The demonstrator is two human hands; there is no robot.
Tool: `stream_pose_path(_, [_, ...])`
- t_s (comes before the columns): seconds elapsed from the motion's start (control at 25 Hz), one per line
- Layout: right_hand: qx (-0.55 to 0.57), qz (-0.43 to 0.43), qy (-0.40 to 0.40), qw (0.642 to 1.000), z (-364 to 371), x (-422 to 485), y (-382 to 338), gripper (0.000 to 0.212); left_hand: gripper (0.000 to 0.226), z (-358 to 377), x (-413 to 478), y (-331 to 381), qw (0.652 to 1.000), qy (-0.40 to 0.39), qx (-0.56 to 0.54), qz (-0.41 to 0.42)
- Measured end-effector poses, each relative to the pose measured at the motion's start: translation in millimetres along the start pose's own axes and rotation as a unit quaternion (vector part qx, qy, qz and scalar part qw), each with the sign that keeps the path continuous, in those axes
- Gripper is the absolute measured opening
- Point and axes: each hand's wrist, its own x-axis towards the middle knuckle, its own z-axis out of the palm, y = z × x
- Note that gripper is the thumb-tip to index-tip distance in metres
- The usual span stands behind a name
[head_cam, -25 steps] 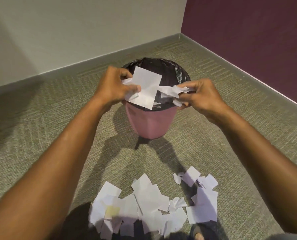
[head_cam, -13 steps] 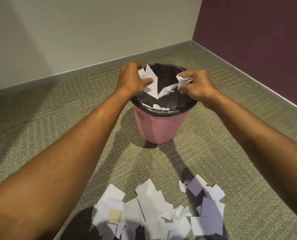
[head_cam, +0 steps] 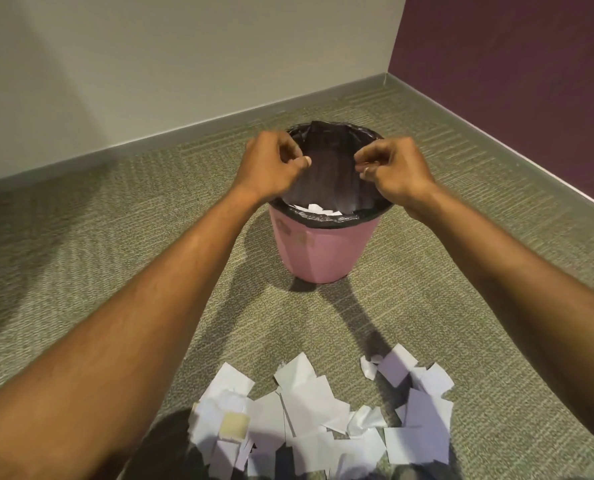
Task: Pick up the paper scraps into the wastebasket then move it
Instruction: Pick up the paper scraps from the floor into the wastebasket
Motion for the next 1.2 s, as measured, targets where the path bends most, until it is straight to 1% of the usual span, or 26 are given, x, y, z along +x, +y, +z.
stream_pose_path(0.04, [0.004, -0.003, 0.014, 1.0, -3, -4, 2, 0.023, 0.022, 2, -7, 2, 1.0, -0.013, -0.021, 0.004])
stream_pose_path(0.08, [0.007, -0.006, 0.027, 1.0, -7, -8, 6, 0.021, 0.028, 7, -16, 2, 0.998, -0.04, -0.044, 0.002])
stream_pose_path(0.16, [0.008, -0.002, 0.047, 0.999, -16, -23, 22, 0.021, 0.037, 24, -40, -1, 0.99, -0.116, -0.073, -0.017])
stream_pose_path(0.24, [-0.007, 0.028, 0.043, 0.999, -25, -45, 49, 0.02, 0.037, 49, -65, -9, 0.985, -0.16, -0.058, -0.027])
stream_pose_path(0.32, [-0.033, 0.078, 0.023, 0.996, -32, -73, 85, 0.019, 0.031, 73, -86, -18, 0.982, -0.189, -0.016, -0.012])
stream_pose_path(0.4, [-0.07, 0.108, -0.003, 0.992, -38, -103, 121, 0.018, 0.026, 96, -100, -27, 0.979, -0.206, 0.013, 0.004])
stream_pose_path(0.48, [-0.117, 0.145, -0.064, 0.98, -42, -130, 155, 0.016, 0.018, 116, -111, -34, 0.971, -0.238, 0.011, -0.006])
stream_pose_path(0.52, [-0.154, 0.168, -0.11, 0.967, -43, -142, 169, 0.019, 0.014, 126, -116, -36, 0.963, -0.269, 0.016, -0.007])
stream_pose_path(0.56, [-0.192, 0.187, -0.162, 0.95, -44, -155, 183, 0.028, 0.01, 137, -122, -38, 0.951, -0.307, 0.026, -0.003])
stream_pose_path(0.64, [-0.259, 0.197, -0.263, 0.908, -41, -177, 207, 0.049, 0.005, 162, -136, -42, 0.925, -0.375, 0.06, 0.018])
stream_pose_path(0.72, [-0.301, 0.198, -0.331, 0.872, -35, -195, 225, 0.069, 0.029, 189, -150, -44, 0.899, -0.421, 0.111, 0.042])
stream_pose_path(0.76, [-0.308, 0.2, -0.353, 0.86, -31, -203, 234, 0.08, 0.042, 203, -159, -46, 0.886, -0.437, 0.142, 0.058])
stream_pose_path(0.88, [-0.349, 0.196, -0.39, 0.829, -21, -223, 253, 0.104, 0.07, 239, -188, -49, 0.855, -0.458, 0.229, 0.086])
stream_pose_path(0.96, [-0.39, 0.18, -0.39, 0.815, -14, -234, 260, 0.11, 0.078, 259, -206, -50, 0.847, -0.453, 0.265, 0.08])
stream_pose_path(1.0, [-0.407, 0.166, -0.38, 0.814, -11, -239, 262, 0.109, 0.079, 267, -214, -51, 0.846, -0.444, 0.284, 0.081])
stream_pose_path(1.08, [-0.442, 0.123, -0.344, 0.819, -4, -247, 264, 0.099, 0.077, 278, -227, -54, 0.844, -0.414, 0.325, 0.107])
stream_pose_path(1.12, [-0.455, 0.102, -0.323, 0.824, -2, -249, 264, 0.091, 0.072, 281, -230, -55, 0.844, -0.394, 0.343, 0.123])
stream_pose_path(1.2, [-0.445, 0.082, -0.286, 0.845, 2, -251, 266, 0.078, 0.054, 285, -232, -57, 0.849, -0.36, 0.354, 0.154])
